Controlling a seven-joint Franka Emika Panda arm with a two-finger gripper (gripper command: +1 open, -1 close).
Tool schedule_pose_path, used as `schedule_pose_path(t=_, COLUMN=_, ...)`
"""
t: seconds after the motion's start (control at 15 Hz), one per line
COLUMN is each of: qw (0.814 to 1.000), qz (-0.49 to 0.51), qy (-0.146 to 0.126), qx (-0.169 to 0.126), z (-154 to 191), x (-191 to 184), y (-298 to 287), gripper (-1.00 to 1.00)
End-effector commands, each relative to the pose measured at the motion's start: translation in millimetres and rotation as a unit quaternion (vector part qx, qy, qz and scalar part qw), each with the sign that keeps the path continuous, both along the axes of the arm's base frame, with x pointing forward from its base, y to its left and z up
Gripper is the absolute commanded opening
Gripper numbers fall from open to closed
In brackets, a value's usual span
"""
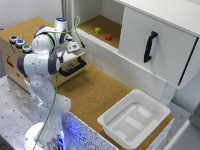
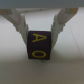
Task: Move to the drawer and store the purple object
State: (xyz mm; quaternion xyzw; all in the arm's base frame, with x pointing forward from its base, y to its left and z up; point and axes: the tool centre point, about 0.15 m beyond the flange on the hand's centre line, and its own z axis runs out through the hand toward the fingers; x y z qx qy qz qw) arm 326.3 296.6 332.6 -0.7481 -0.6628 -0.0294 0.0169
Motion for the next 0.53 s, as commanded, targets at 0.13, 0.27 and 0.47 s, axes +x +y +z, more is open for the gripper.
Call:
schedule_pose_path(t=0.13, qw=0.996, qz=-0.063, qy=-0.055, qx=0.043, z=68.4, x=-11.8, y=-3.3, gripper=1.0)
schedule_pose_path(t=0.27, qw=0.993, qz=-0.098, qy=-0.037, qx=0.047, z=90.7, x=-12.6, y=-4.5, gripper=1.0)
schedule_pose_path(t=0.47, qw=0.983, qz=-0.179, qy=-0.006, qx=0.031, z=104.0, x=-15.2, y=-12.7, gripper=1.0)
